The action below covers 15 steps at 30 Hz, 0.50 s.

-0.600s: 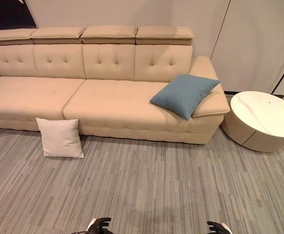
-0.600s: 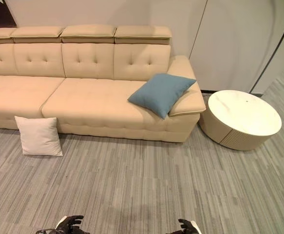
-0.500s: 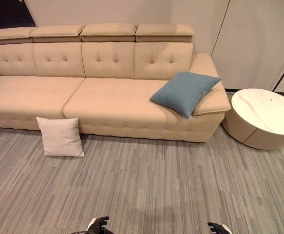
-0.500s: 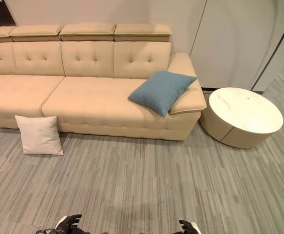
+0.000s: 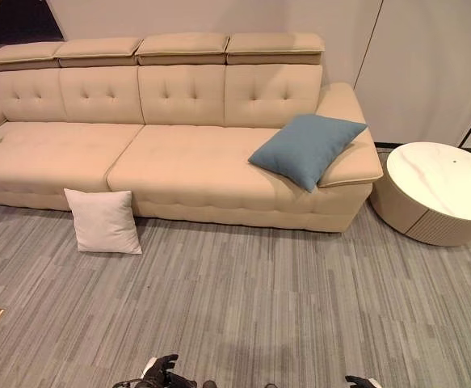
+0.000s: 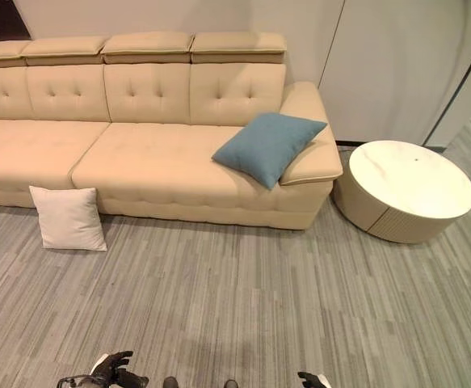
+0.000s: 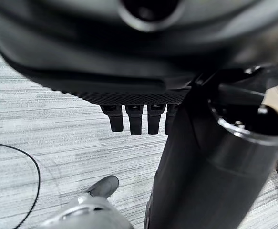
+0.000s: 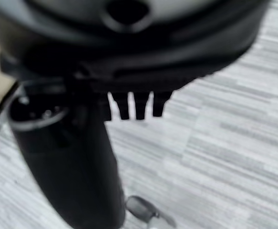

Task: Pick up all the scattered cushions and arrange them neatly on the sofa.

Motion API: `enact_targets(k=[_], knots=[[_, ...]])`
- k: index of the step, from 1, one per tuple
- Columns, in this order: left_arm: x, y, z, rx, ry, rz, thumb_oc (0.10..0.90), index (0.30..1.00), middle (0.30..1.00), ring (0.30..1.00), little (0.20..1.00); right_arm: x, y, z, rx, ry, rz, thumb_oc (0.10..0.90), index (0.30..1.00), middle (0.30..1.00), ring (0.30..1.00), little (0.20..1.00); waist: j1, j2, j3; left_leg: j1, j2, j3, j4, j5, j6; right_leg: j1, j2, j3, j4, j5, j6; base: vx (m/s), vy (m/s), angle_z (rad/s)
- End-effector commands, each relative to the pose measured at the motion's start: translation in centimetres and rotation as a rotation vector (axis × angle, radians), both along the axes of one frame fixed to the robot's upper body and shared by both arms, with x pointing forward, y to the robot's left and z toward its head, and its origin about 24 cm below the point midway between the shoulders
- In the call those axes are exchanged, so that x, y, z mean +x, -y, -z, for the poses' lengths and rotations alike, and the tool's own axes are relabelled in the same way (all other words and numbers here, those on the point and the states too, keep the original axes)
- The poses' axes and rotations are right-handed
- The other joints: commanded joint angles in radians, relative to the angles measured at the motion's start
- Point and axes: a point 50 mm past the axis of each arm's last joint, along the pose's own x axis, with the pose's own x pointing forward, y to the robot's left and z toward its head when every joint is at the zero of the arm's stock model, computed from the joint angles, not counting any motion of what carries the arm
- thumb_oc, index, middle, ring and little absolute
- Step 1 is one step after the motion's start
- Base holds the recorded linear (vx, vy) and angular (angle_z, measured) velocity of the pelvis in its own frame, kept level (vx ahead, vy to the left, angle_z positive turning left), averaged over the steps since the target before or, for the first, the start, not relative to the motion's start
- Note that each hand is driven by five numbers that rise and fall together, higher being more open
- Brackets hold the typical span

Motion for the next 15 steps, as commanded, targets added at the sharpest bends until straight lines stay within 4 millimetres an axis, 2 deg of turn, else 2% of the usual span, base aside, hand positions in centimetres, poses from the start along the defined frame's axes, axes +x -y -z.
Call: enact_targets(k=[1, 3, 5, 9, 11, 14, 15], knots=[[1.1, -0.1, -0.3, 0.029, 0.028, 0.034, 0.800, 0.900, 0.900, 0.900, 0.900, 1.5, 0.7, -0.5, -0.032, 0.056, 0.030, 0.800, 0.900, 0.900, 0.900, 0.900, -0.007, -0.013, 0.006, -0.024, 0.057, -0.075, 0.112, -0.072, -0.027, 0.012, -0.026, 0.016, 0.012, -0.050, 0.114, 0.05, -0.013, -0.01], [1.4, 0.0, -0.4, 0.026, 0.037, 0.035, 0.800, 0.900, 0.900, 0.900, 0.900, 1.9, 0.8, -0.7, -0.036, 0.069, 0.027, 0.800, 0.900, 0.900, 0.900, 0.900, -0.003, -0.016, 0.008, -0.052, 0.022, -0.125, 0.111, -0.089, -0.016, 0.006, -0.027, 0.026, 0.020, -0.056, 0.113, 0.09, 0.006, -0.01], [1.5, 0.1, -0.4, 0.029, 0.037, 0.036, 0.800, 0.900, 0.900, 0.900, 0.900, 2.2, 0.8, -0.8, -0.044, 0.074, 0.015, 0.800, 0.900, 0.900, 0.900, 0.900, 0.001, -0.022, 0.005, -0.077, -0.002, -0.138, 0.083, -0.112, -0.007, 0.004, -0.036, 0.033, 0.026, -0.062, 0.119, 0.13, 0.044, 0.00], [1.5, -0.1, -0.4, 0.030, 0.038, 0.023, 0.800, 0.900, 0.900, 0.900, 0.900, 2.9, 0.5, -0.9, -0.041, 0.088, 0.009, 0.800, 0.900, 0.900, 0.900, 0.900, 0.014, -0.021, 0.003, -0.139, -0.014, -0.121, 0.058, -0.088, 0.002, 0.011, -0.038, 0.063, 0.050, -0.097, 0.127, 0.15, 0.099, -0.06], [1.5, -0.1, -0.4, 0.030, 0.038, 0.023, 0.800, 0.900, 0.900, 0.900, 0.900, 2.9, 0.5, -0.9, -0.041, 0.088, 0.009, 0.800, 0.900, 0.900, 0.900, 0.900, 0.015, -0.021, 0.003, -0.138, -0.014, -0.120, 0.058, -0.089, 0.002, 0.011, -0.038, 0.064, 0.050, -0.098, 0.127, 0.10, 0.093, -0.32], [1.0, -0.5, -0.4, 0.038, 0.030, 0.006, 0.800, 0.900, 0.900, 0.900, 0.900, 2.9, -0.1, -0.7, -0.026, 0.084, -0.005, 0.800, 0.900, 0.900, 0.900, 0.900, 0.026, -0.021, -0.006, -0.126, -0.033, -0.113, 0.054, -0.111, 0.023, 0.012, -0.053, 0.089, 0.083, -0.112, 0.138, 0.17, 0.169, -0.50], [0.9, -0.8, -0.4, 0.048, 0.026, -0.001, 0.800, 0.900, 0.900, 0.900, 0.900, 3.3, -0.5, -0.7, -0.022, 0.089, -0.018, 0.800, 0.900, 0.900, 0.900, 0.900, 0.033, -0.026, -0.010, -0.116, -0.040, -0.098, 0.054, -0.131, 0.041, -0.009, -0.070, 0.103, 0.129, -0.110, 0.151, 0.11, 0.158, -0.54]])
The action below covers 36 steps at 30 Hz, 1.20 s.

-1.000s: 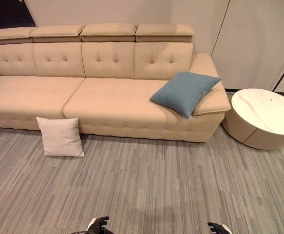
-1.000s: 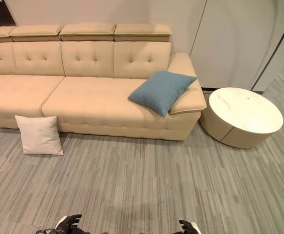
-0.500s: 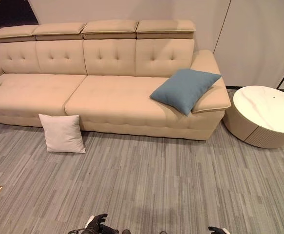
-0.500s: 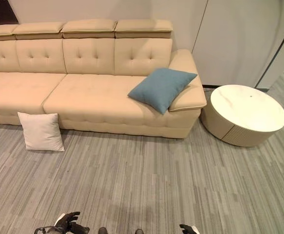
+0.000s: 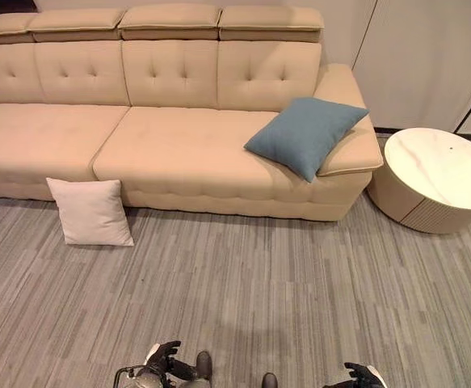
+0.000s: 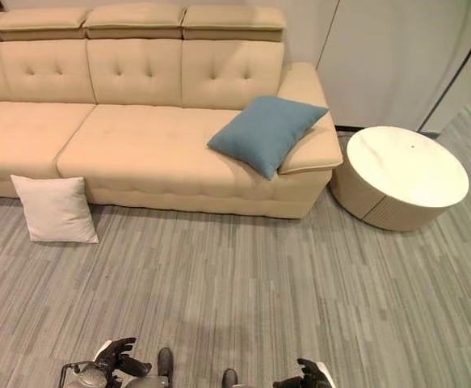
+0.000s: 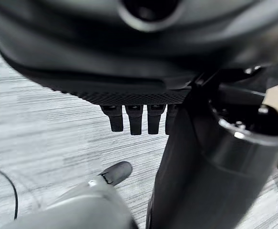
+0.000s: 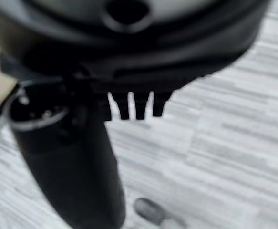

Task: Pick up all the scattered cushions and arrange them neatly on the sofa.

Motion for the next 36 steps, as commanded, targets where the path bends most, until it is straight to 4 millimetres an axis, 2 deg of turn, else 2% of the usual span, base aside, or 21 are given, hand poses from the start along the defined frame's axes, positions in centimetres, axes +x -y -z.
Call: enact_targets(k=[1, 3, 7, 9, 10, 11, 12, 13, 15, 16, 19, 20, 21, 23, 24, 25, 27, 28, 29, 31, 36], knots=[[-0.1, -1.4, -0.2, 0.055, 0.014, -0.018, 0.800, 0.900, 0.900, 0.900, 0.900, 1.2, 0.1, -0.4, -0.025, 0.040, -0.013, 0.800, 0.900, 0.900, 0.900, 0.900, 0.030, -0.049, -0.029, -0.075, -0.031, 0.008, 0.178, -0.161, 0.003, -0.017, -0.029, -0.005, 0.123, -0.059, 0.081, 0.17, 0.280, -0.73], [0.2, -1.8, -0.4, 0.067, 0.023, -0.018, 0.800, 0.900, 0.900, 0.900, 0.900, 2.4, -0.1, -0.8, -0.022, 0.073, -0.026, 0.800, 0.900, 0.900, 0.900, 0.900, 0.034, -0.040, -0.019, -0.041, -0.040, 0.033, 0.170, -0.188, 0.040, -0.121, -0.057, 0.002, 0.299, -0.009, 0.131, 0.12, 0.210, -0.68], [0.5, -2.1, -0.6, 0.084, 0.031, 0.000, 0.800, 0.900, 0.900, 0.900, 0.900, 3.2, -0.1, -1.1, -0.015, 0.106, -0.017, 0.800, 0.900, 0.900, 0.900, 0.900, 0.022, -0.023, -0.004, -0.003, -0.046, 0.047, 0.159, -0.210, 0.063, -0.204, -0.081, -0.019, 0.434, 0.032, 0.149, 0.12, 0.129, -0.40], [0.4, -2.2, -0.6, 0.091, 0.023, 0.019, 0.800, 0.900, 0.900, 0.900, 0.900, 3.6, 0.0, -1.3, -0.017, 0.122, -0.012, 0.800, 0.900, 0.900, 0.900, 0.900, 0.008, -0.016, -0.002, 0.036, -0.053, 0.053, 0.139, -0.224, 0.068, -0.240, -0.093, -0.053, 0.425, 0.034, 0.135, 0.19, 0.068, -0.25], [0.4, -2.2, -0.6, 0.093, 0.019, 0.027, 0.800, 0.900, 0.900, 0.900, 0.900, 3.7, 0.1, -1.4, -0.018, 0.126, -0.012, 0.800, 0.900, 0.900, 0.900, 0.900, 0.004, -0.014, -0.003, 0.050, -0.055, 0.056, 0.130, -0.231, 0.067, -0.252, -0.099, -0.074, 0.391, 0.026, 0.128, 0.22, -0.031, -0.24], [0.3, -2.1, -0.5, 0.091, 0.010, 0.035, 0.800, 0.900, 0.900, 0.900, 0.900, 3.8, 0.3, -1.5, -0.026, 0.127, -0.013, 0.800, 0.900, 0.900, 0.900, 0.900, -0.002, -0.014, -0.004, 0.084, -0.059, 0.066, 0.107, -0.247, 0.062, -0.271, -0.119, -0.133, 0.307, 0.042, 0.122, 0.22, -0.030, -0.16], [0.3, -2.1, -0.5, 0.091, 0.011, 0.035, 0.800, 0.900, 0.900, 0.900, 0.900, 3.8, 0.3, -1.5, -0.026, 0.127, -0.013, 0.800, 0.900, 0.900, 0.900, 0.900, -0.004, -0.012, -0.002, 0.088, -0.058, 0.065, 0.106, -0.247, 0.061, -0.266, -0.117, -0.135, 0.304, 0.042, 0.122, 0.38, -0.138, -0.22], [0.0, -2.1, -0.4, 0.090, -0.002, 0.040, 0.800, 0.900, 0.900, 0.900, 0.900, 4.1, 0.5, -1.7, -0.041, 0.133, -0.026, 0.800, 0.900, 0.900, 0.900, 0.900, -0.009, -0.016, -0.001, 0.129, -0.061, 0.075, 0.097, -0.272, 0.051, -0.301, -0.143, -0.216, 0.212, 0.092, 0.130, 0.32, -0.148, -0.29], [0.0, -2.0, -0.4, 0.088, -0.002, 0.047, 0.800, 0.900, 0.900, 0.900, 0.900, 4.0, 0.7, -1.7, -0.044, 0.129, -0.026, 0.800, 0.900, 0.900, 0.900, 0.900, -0.019, -0.015, 0.001, 0.155, -0.060, 0.070, 0.100, -0.289, 0.047, -0.310, -0.144, -0.236, 0.209, 0.095, 0.132, 0.37, -0.183, -0.26], [-0.1, -1.8, -0.3, 0.087, -0.006, 0.070, 0.800, 0.900, 0.900, 0.900, 0.900, 3.5, 0.8, -1.6, -0.045, 0.117, -0.024, 0.800, 0.900, 0.900, 0.900, 0.900, -0.026, -0.017, -0.007, 0.181, -0.055, 0.061, 0.108, -0.313, 0.038, -0.282, -0.126, -0.221, 0.194, 0.080, 0.119, 0.25, -0.149, -0.06], [-0.3, -1.5, -0.2, 0.077, -0.013, 0.071, 0.800, 0.900, 0.900, 0.900, 0.900, 3.0, 0.9, -1.4, -0.044, 0.106, -0.019, 0.800, 0.900, 0.900, 0.900, 0.900, -0.029, -0.018, -0.019, 0.175, -0.035, 0.056, 0.137, -0.288, 0.014, -0.257, -0.103, -0.216, 0.171, 0.072, 0.100, 0.23, -0.209, 0.15], [0.0, -1.2, -0.2, 0.063, 0.003, 0.064, 0.800, 0.900, 0.900, 0.900, 0.900, 2.7, 0.9, -1.3, -0.040, 0.104, -0.009, 0.800, 0.900, 0.900, 0.900, 0.900, -0.029, -0.017, -0.015, 0.148, -0.010, 0.051, 0.229, -0.245, -0.020, -0.217, -0.071, -0.206, 0.145, 0.057, 0.076, 0.25, -0.382, 0.13], [0.8, -0.8, -0.5, 0.048, 0.030, 0.063, 0.800, 0.900, 0.900, 0.900, 0.900, 2.5, 1.1, -1.3, -0.039, 0.107, 0.013, 0.800, 0.900, 0.900, 0.900, 0.900, -0.026, -0.026, -0.004, 0.073, 0.020, 0.047, 0.382, -0.175, -0.052, -0.177, -0.055, -0.198, 0.116, 0.044, 0.051, 0.21, -0.388, 0.28], [1.8, -0.5, -0.8, 0.035, 0.064, 0.046, 0.800, 0.900, 0.900, 0.900, 0.900, 2.1, 1.2, -1.2, -0.039, 0.099, 0.037, 0.800, 0.900, 0.900, 0.900, 0.900, -0.015, -0.052, 0.018, -0.025, 0.044, 0.045, 0.547, -0.108, -0.063, -0.132, -0.039, -0.194, 0.086, 0.018, 0.016, 0.17, -0.278, 0.24], [1.9, -0.5, -0.8, 0.033, 0.071, 0.042, 0.800, 0.900, 0.900, 0.900, 0.900, 2.0, 1.3, -1.2, -0.040, 0.095, 0.043, 0.800, 0.900, 0.900, 0.900, 0.900, -0.010, -0.055, 0.023, -0.049, 0.045, 0.044, 0.564, -0.115, -0.056, -0.121, -0.037, -0.190, 0.081, 0.011, 0.012, 0.32, -0.168, -0.12], [2.1, -0.3, -0.9, 0.035, 0.077, 0.052, 0.800, 0.900, 0.900, 0.900, 0.900, 1.7, 1.4, -1.1, -0.042, 0.086, 0.047, 0.800, 0.900, 0.900, 0.900, 0.900, 0.005, -0.066, 0.024, -0.115, 0.026, 0.038, 0.490, -0.151, -0.037, -0.085, -0.031, -0.177, 0.059, -0.004, 0.017, 0.33, -0.049, -0.30], [2.0, -0.3, -0.8, 0.041, 0.069, 0.062, 0.800, 0.900, 0.900, 0.900, 0.900, 1.5, 1.4, -1.0, -0.046, 0.081, 0.044, 0.800, 0.900, 0.900, 0.900, 0.900, 0.014, -0.071, 0.022, -0.140, 0.023, 0.050, 0.380, -0.174, -0.029, -0.057, -0.031, -0.174, 0.045, -0.019, 0.030, 0.35, 0.053, -0.04], [1.8, -0.4, -0.7, 0.045, 0.062, 0.066, 0.800, 0.900, 0.900, 0.900, 0.900, 1.5, 1.5, -1.0, -0.051, 0.081, 0.042, 0.800, 0.900, 0.900, 0.900, 0.900, 0.026, -0.058, 0.020, -0.169, 0.034, 0.042, 0.262, -0.118, -0.039, -0.032, -0.016, -0.166, 0.038, -0.037, 0.040, 0.33, 0.124, -0.10], [1.7, -0.4, -0.7, 0.050, 0.060, 0.070, 0.800, 0.900, 0.900, 0.900, 0.900, 1.4, 1.5, -1.0, -0.056, 0.080, 0.041, 0.800, 0.900, 0.900, 0.900, 0.900, 0.034, -0.054, 0.022, -0.187, 0.042, 0.045, 0.222, -0.075, -0.051, -0.009, -0.012, -0.162, 0.035, -0.050, 0.043, 0.33, 0.145, -0.35], [1.7, -0.5, -0.8, 0.052, 0.062, 0.062, 0.800, 0.900, 0.900, 0.900, 0.900, 1.4, 1.3, -0.9, -0.047, 0.078, 0.042, 0.800, 0.900, 0.900, 0.900, 0.900, 0.030, -0.049, 0.018, -0.189, 0.062, 0.096, 0.197, -0.060, -0.053, 0.007, -0.010, -0.161, 0.041, -0.064, 0.049, 0.24, 0.146, -0.42], [0.9, -1.1, -0.5, 0.056, 0.035, 0.032, 0.800, 0.900, 0.900, 0.900, 0.900, 0.7, 0.4, -0.4, -0.021, 0.050, 0.034, 0.800, 0.900, 0.900, 0.900, 0.900, 0.045, -0.065, -0.012, -0.132, 0.009, 0.096, 0.189, -0.110, -0.016, 0.016, -0.060, -0.145, 0.116, -0.065, 0.081, 0.24, 0.177, -0.63]])
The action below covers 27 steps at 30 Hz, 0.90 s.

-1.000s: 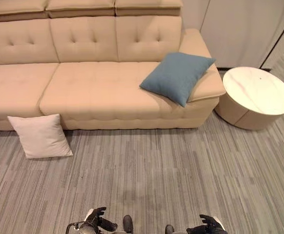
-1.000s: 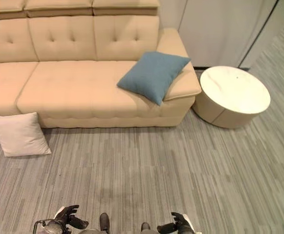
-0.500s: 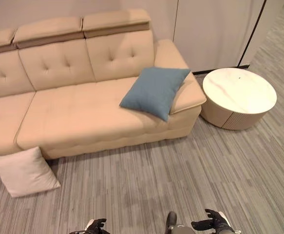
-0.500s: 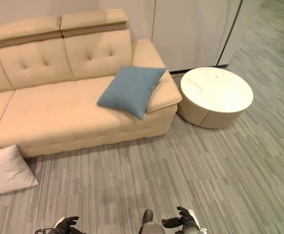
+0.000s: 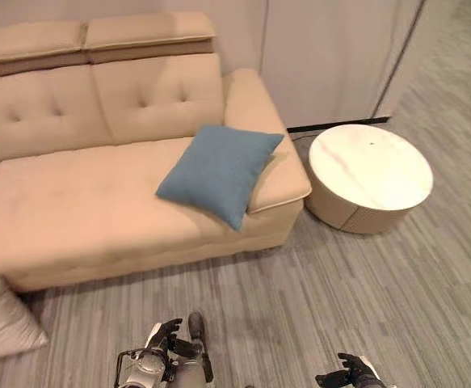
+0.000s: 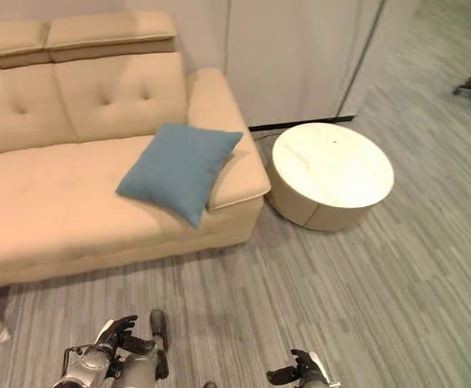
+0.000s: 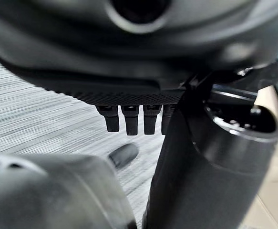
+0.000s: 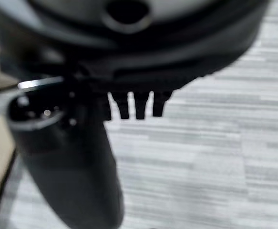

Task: Pick up all the scattered cushions and arrange them neatly on the sofa.

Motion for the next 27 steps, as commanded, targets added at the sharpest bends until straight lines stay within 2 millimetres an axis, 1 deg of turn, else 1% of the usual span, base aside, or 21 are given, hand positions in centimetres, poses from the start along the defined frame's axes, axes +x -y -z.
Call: enact_targets(k=[1, 2, 4, 6, 7, 8, 10, 11, 12, 14, 16, 18, 19, 20, 21, 22, 23, 25, 26, 27], knots=[[-1.4, -1.7, 0.1, 0.065, -0.035, 0.032, 0.800, 0.900, 0.900, 0.900, 0.900, 0.5, 0.2, -0.3, -0.003, 0.052, 0.027, 0.800, 0.900, 0.900, 0.900, 0.900, 0.041, -0.018, -0.007, 0.100, 0.030, -0.058, -0.006, -0.105, -0.123, -0.133, -0.170, 0.049, 0.109, 0.018, 0.054, 0.20, 0.192, 0.02], [-1.3, -2.1, 0.0, 0.072, -0.031, 0.026, 0.800, 0.900, 0.900, 0.900, 0.900, 0.5, -0.1, -0.2, 0.004, 0.047, 0.016, 0.800, 0.900, 0.900, 0.900, 0.900, 0.047, -0.023, -0.017, 0.123, 0.008, -0.051, -0.013, -0.133, -0.099, -0.149, -0.191, 0.054, 0.162, 0.025, 0.075, 0.16, 0.180, 0.30], [-1.1, -2.5, -0.2, 0.080, -0.024, 0.026, 0.800, 0.900, 0.900, 0.900, 0.900, 0.8, -0.5, -0.2, 0.014, 0.049, 0.008, 0.800, 0.900, 0.900, 0.900, 0.900, 0.043, -0.023, -0.015, 0.146, -0.011, -0.050, -0.020, -0.152, -0.077, -0.195, -0.211, 0.061, 0.265, 0.056, 0.091, 0.17, 0.217, 0.35], [-1.0, -2.9, -0.3, 0.091, -0.020, 0.024, 0.800, 0.900, 0.900, 0.900, 0.900, 1.2, -0.6, -0.3, 0.024, 0.064, 0.012, 0.800, 0.900, 0.900, 0.900, 0.900, 0.039, -0.018, -0.011, 0.169, -0.021, -0.049, -0.028, -0.170, -0.061, -0.236, -0.226, 0.061, 0.347, 0.083, 0.106, 0.13, 0.167, 0.46], [-1.0, -3.0, -0.3, 0.093, -0.020, 0.024, 0.800, 0.900, 0.900, 0.900, 0.900, 1.3, -0.7, -0.3, 0.029, 0.070, 0.010, 0.800, 0.900, 0.900, 0.900, 0.900, 0.036, -0.013, -0.010, 0.184, -0.026, -0.048, -0.040, -0.172, -0.059, -0.256, -0.233, 0.052, 0.369, 0.103, 0.106, 0.14, 0.121, 0.55], [-0.9, -3.1, -0.4, 0.096, -0.019, 0.024, 0.800, 0.900, 0.900, 0.900, 0.900, 1.4, -0.7, -0.4, 0.028, 0.074, 0.014, 0.800, 0.900, 0.900, 0.900, 0.900, 0.033, -0.010, -0.010, 0.197, -0.031, -0.053, -0.052, -0.173, -0.058, -0.269, -0.231, 0.047, 0.371, 0.105, 0.103, 0.16, 0.095, 0.36], [-0.9, -3.1, -0.4, 0.098, -0.018, 0.034, 0.800, 0.900, 0.900, 0.900, 0.900, 1.5, -0.6, -0.4, 0.026, 0.077, 0.014, 0.800, 0.900, 0.900, 0.900, 0.900, 0.020, 0.001, -0.008, 0.226, -0.038, -0.067, -0.076, -0.171, -0.058, -0.304, -0.208, 0.047, 0.352, 0.091, 0.090, 0.14, 0.051, 0.15], [-0.9, -3.1, -0.4, 0.097, -0.018, 0.034, 0.800, 0.900, 0.900, 0.900, 0.900, 1.5, -0.6, -0.4, 0.025, 0.077, 0.014, 0.800, 0.900, 0.900, 0.900, 0.900, 0.018, 0.001, -0.006, 0.228, -0.038, -0.068, -0.077, -0.171, -0.059, -0.301, -0.209, 0.046, 0.353, 0.090, 0.089, 0.16, 0.013, 0.36], [-0.8, -3.0, -0.4, 0.097, -0.019, 0.043, 0.800, 0.900, 0.900, 0.900, 0.900, 1.6, -0.5, -0.5, 0.025, 0.086, 0.022, 0.800, 0.900, 0.900, 0.900, 0.900, 0.002, 0.004, -0.002, 0.252, -0.045, -0.079, -0.102, -0.169, -0.062, -0.328, -0.178, 0.046, 0.297, 0.079, 0.080, 0.15, -0.008, 0.49], [-0.9, -3.0, -0.3, 0.099, -0.028, 0.054, 0.800, 0.900, 0.900, 0.900, 0.900, 1.6, -0.4, -0.5, 0.025, 0.086, 0.024, 0.800, 0.900, 0.900, 0.900, 0.900, -0.009, 0.000, 0.004, 0.278, -0.055, -0.094, -0.123, -0.170, -0.065, -0.336, -0.158, 0.053, 0.228, 0.094, 0.077, 0.17, -0.029, 0.51], [-1.2, -3.0, -0.2, 0.102, -0.041, 0.060, 0.800, 0.900, 0.900, 0.900, 0.900, 1.7, -0.6, -0.5, 0.026, 0.087, 0.008, 0.800, 0.900, 0.900, 0.900, 0.900, -0.021, -0.004, 0.014, 0.310, -0.068, -0.117, -0.147, -0.173, -0.066, -0.390, -0.137, 0.061, 0.176, 0.135, 0.079, 0.15, -0.050, 0.46], [-1.1, -3.0, -0.2, 0.101, -0.040, 0.065, 0.800, 0.900, 0.900, 0.900, 0.900, 1.8, -0.6, -0.6, 0.025, 0.089, 0.006, 0.800, 0.900, 0.900, 0.900, 0.900, -0.027, -0.004, 0.019, 0.317, -0.071, -0.127, -0.144, -0.176, -0.067, -0.399, -0.134, 0.065, 0.175, 0.137, 0.082, 0.08, -0.029, 0.20], [-1.0, -2.9, -0.2, 0.100, -0.036, 0.071, 0.800, 0.900, 0.900, 0.900, 0.900, 1.8, -0.5, -0.6, 0.026, 0.094, 0.010, 0.800, 0.900, 0.900, 0.900, 0.900, -0.033, -0.006, 0.021, 0.319, -0.076, -0.137, -0.136, -0.183, -0.067, -0.398, -0.130, 0.080, 0.168, 0.137, 0.084, 0.09, -0.051, 0.08], [-1.0, -2.8, -0.2, 0.100, -0.037, 0.081, 0.800, 0.900, 0.900, 0.900, 0.900, 1.6, -0.5, -0.6, 0.028, 0.092, 0.012, 0.800, 0.900, 0.900, 0.900, 0.900, -0.038, -0.010, 0.017, 0.322, -0.081, -0.140, -0.128, -0.197, -0.067, -0.385, -0.122, 0.101, 0.153, 0.134, 0.078, 0.12, -0.075, 0.17], [-1.2, -2.6, -0.1, 0.097, -0.042, 0.091, 0.800, 0.900, 0.900, 0.900, 0.900, 1.2, -0.4, -0.5, 0.030, 0.083, 0.016, 0.800, 0.900, 0.900, 0.900, 0.900, -0.042, -0.013, 0.012, 0.323, -0.084, -0.141, -0.106, -0.213, -0.071, -0.371, -0.117, 0.117, 0.139, 0.132, 0.069, 0.14, -0.086, 0.37], [-1.2, -2.4, -0.1, 0.088, -0.044, 0.096, 0.800, 0.900, 0.900, 0.900, 0.900, 0.9, -0.3, -0.4, 0.029, 0.074, 0.024, 0.800, 0.900, 0.900, 0.900, 0.900, -0.043, -0.015, 0.011, 0.317, -0.083, -0.137, -0.066, -0.228, -0.081, -0.350, -0.119, 0.113, 0.124, 0.131, 0.062, 0.12, -0.085, 0.38], [-1.1, -2.2, -0.1, 0.082, -0.038, 0.097, 0.800, 0.900, 0.900, 0.900, 0.900, 0.8, -0.1, -0.4, 0.028, 0.075, 0.031, 0.800, 0.900, 0.900, 0.900, 0.900, -0.047, -0.019, 0.012, 0.299, -0.081, -0.125, -0.011, -0.230, -0.099, -0.329, -0.122, 0.109, 0.105, 0.130, 0.055, 0.07, -0.094, 0.43], [-0.4, -1.8, -0.2, 0.073, -0.019, 0.105, 0.800, 0.900, 0.900, 0.900, 0.900, 0.9, 0.1, -0.5, 0.023, 0.075, 0.038, 0.800, 0.900, 0.900, 0.900, 0.900, -0.047, -0.028, 0.024, 0.227, -0.058, -0.101, 0.139, -0.211, -0.127, -0.305, -0.128, 0.107, 0.090, 0.130, 0.037, 0.02, -0.069, 0.64], [-0.3, -1.7, -0.3, 0.067, -0.015, 0.104, 0.800, 0.900, 0.900, 0.900, 0.900, 0.9, 0.2, -0.5, 0.025, 0.074, 0.041, 0.800, 0.900, 0.900, 0.900, 0.900, -0.045, -0.028, 0.025, 0.208, -0.046, -0.092, 0.174, -0.205, -0.132, -0.295, -0.126, 0.104, 0.084, 0.125, 0.029, 0.03, -0.019, 0.92], [-0.3, -1.6, -0.3, 0.065, -0.014, 0.101, 0.800, 0.900, 0.900, 0.900, 0.900, 0.7, 0.2, -0.4, 0.024, 0.068, 0.044, 0.800, 0.900, 0.900, 0.900, 0.900, -0.046, -0.030, 0.023, 0.199, -0.030, -0.077, 0.184, -0.205, -0.132, -0.284, -0.129, 0.099, 0.077, 0.118, 0.026, 0.03, -0.003, 0.55]])
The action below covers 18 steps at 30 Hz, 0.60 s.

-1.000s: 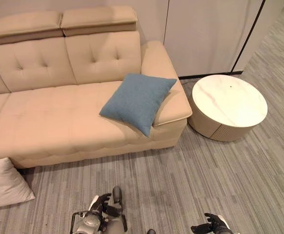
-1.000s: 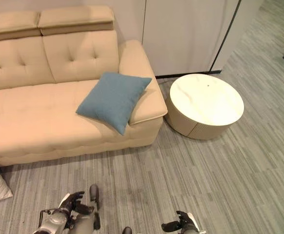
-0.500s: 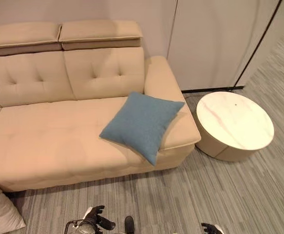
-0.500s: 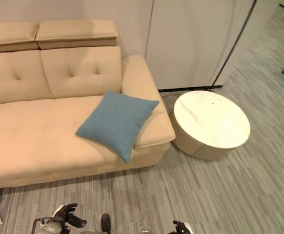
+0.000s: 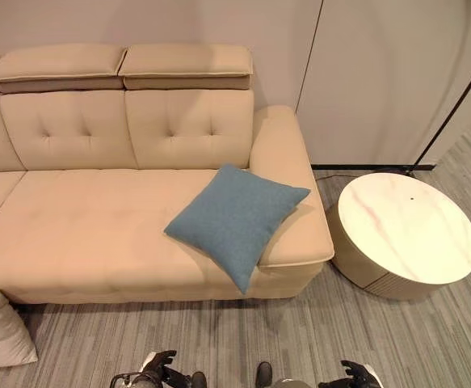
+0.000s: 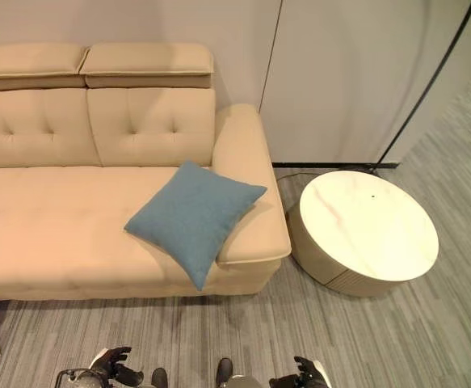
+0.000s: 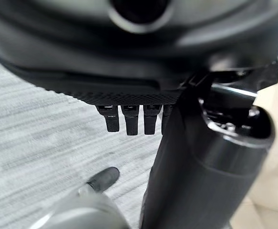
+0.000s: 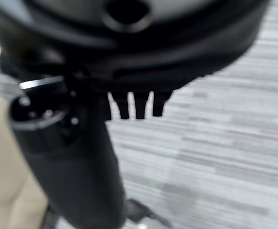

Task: Pick up all the scattered cushions and arrange them neatly on the sofa.

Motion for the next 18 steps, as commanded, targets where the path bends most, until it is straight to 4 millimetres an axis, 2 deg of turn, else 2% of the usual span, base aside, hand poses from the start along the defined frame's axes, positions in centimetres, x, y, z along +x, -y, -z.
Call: enact_targets(k=[1, 2, 3, 4, 5, 7, 9, 11, 13, 14, 15, 18], knots=[[0.1, -0.4, -0.2, 0.014, 0.029, 0.026, 0.800, 0.900, 0.900, 0.900, 0.900, 1.4, 0.9, -0.7, -0.015, 0.060, 0.000, 0.800, 0.900, 0.900, 0.900, 0.900, -0.003, -0.023, -0.007, 0.052, -0.054, 0.120, 0.143, -0.200, 0.082, 0.012, -0.038, 0.020, -0.022, 0.012, 0.083, 0.10, 0.035, 0.11], [0.1, -0.4, -0.2, 0.013, 0.032, 0.017, 0.800, 0.900, 0.900, 0.900, 0.900, 1.2, 1.0, -0.7, -0.018, 0.053, 0.006, 0.800, 0.900, 0.900, 0.900, 0.900, 0.000, -0.026, -0.014, 0.042, -0.002, 0.153, 0.113, -0.207, 0.089, 0.032, -0.049, 0.009, -0.032, -0.002, 0.084, 0.19, 0.095, -0.06], [-0.2, -0.5, -0.1, 0.018, 0.022, 0.010, 0.800, 0.900, 0.900, 0.900, 0.900, 1.1, 1.0, -0.7, -0.019, 0.051, 0.007, 0.800, 0.900, 0.900, 0.900, 0.900, 0.007, -0.030, -0.021, 0.041, 0.028, 0.140, 0.046, -0.198, 0.088, 0.046, -0.054, 0.011, -0.036, -0.014, 0.090, 0.25, 0.142, 0.00], [-0.3, -0.5, -0.1, 0.018, 0.019, 0.009, 0.800, 0.900, 0.900, 0.900, 0.900, 1.1, 1.0, -0.7, -0.018, 0.051, 0.008, 0.800, 0.900, 0.900, 0.900, 0.900, 0.010, -0.029, -0.023, 0.033, 0.051, 0.129, 0.017, -0.175, 0.081, 0.049, -0.056, 0.011, -0.034, -0.021, 0.093, 0.18, 0.105, 0.09], [-0.3, -0.5, -0.1, 0.018, 0.019, 0.009, 0.800, 0.900, 0.900, 0.900, 0.900, 1.1, 1.0, -0.7, -0.018, 0.051, 0.008, 0.800, 0.900, 0.900, 0.900, 0.900, 0.009, -0.029, -0.023, 0.035, 0.050, 0.128, 0.015, -0.174, 0.081, 0.050, -0.057, 0.010, -0.033, -0.022, 0.093, 0.13, 0.112, 0.04], [-0.1, -0.4, -0.1, 0.018, 0.024, 0.005, 0.800, 0.900, 0.900, 0.900, 0.900, 1.1, 1.1, -0.7, -0.021, 0.054, 0.010, 0.800, 0.900, 0.900, 0.900, 0.900, 0.016, -0.025, -0.021, 0.003, 0.106, 0.094, -0.042, -0.103, 0.057, 0.067, -0.061, 0.017, -0.032, -0.048, 0.095, 0.16, 0.152, 0.09], [-0.1, -0.4, -0.2, 0.019, 0.027, 0.001, 0.800, 0.900, 0.900, 0.900, 0.900, 1.2, 1.1, -0.8, -0.024, 0.056, 0.008, 0.800, 0.900, 0.900, 0.900, 0.900, 0.025, -0.017, -0.018, -0.029, 0.139, 0.048, -0.082, -0.049, 0.036, 0.085, -0.065, 0.030, -0.030, -0.068, 0.100, 0.25, 0.275, 0.03], [-0.3, -0.4, -0.1, 0.018, 0.014, 0.006, 0.800, 0.900, 0.900, 0.900, 0.900, 1.0, 1.1, -0.7, -0.020, 0.045, 0.012, 0.800, 0.900, 0.900, 0.900, 0.900, 0.025, -0.002, -0.027, -0.016, 0.140, 0.039, -0.139, -0.039, 0.019, 0.111, -0.085, 0.040, -0.024, -0.085, 0.117, 0.28, 0.341, -0.23], [-0.3, -0.5, 0.0, 0.024, 0.008, 0.016, 0.800, 0.900, 0.900, 0.900, 0.900, 1.1, 1.0, -0.7, -0.018, 0.048, 0.010, 0.800, 0.900, 0.900, 0.900, 0.900, 0.025, -0.005, -0.032, -0.016, 0.126, 0.043, -0.127, -0.047, 0.022, 0.110, -0.104, 0.046, -0.016, -0.074, 0.126, 0.20, 0.304, -0.58], [0.1, -0.9, -0.3, 0.037, 0.018, 0.030, 0.800, 0.900, 0.900, 0.900, 0.900, 1.8, 0.5, -0.7, -0.007, 0.064, -0.016, 0.800, 0.900, 0.900, 0.900, 0.900, 0.032, -0.015, -0.032, -0.020, 0.087, 0.052, -0.094, -0.086, 0.047, 0.081, -0.147, 0.073, 0.030, -0.051, 0.145, 0.23, 0.398, -0.61], [0.1, -0.9, -0.3, 0.038, 0.018, 0.030, 0.800, 0.900, 0.900, 0.900, 0.900, 1.8, 0.5, -0.7, -0.006, 0.064, -0.016, 0.800, 0.900, 0.900, 0.900, 0.900, 0.034, -0.016, -0.033, -0.020, 0.086, 0.054, -0.093, -0.086, 0.047, 0.079, -0.148, 0.074, 0.031, -0.051, 0.145, 0.18, 0.391, -0.46], [0.3, -1.9, -0.6, 0.063, 0.031, 0.012, 0.800, 0.900, 0.900, 0.900, 0.900, 2.9, 0.1, -1.0, -0.004, 0.093, -0.028, 0.800, 0.900, 0.900, 0.900, 0.900, 0.044, -0.016, -0.022, -0.005, 0.053, 0.103, -0.082, -0.124, 0.086, 0.012, -0.197, 0.065, 0.123, 0.011, 0.164, 0.06, 0.230, -0.31]])
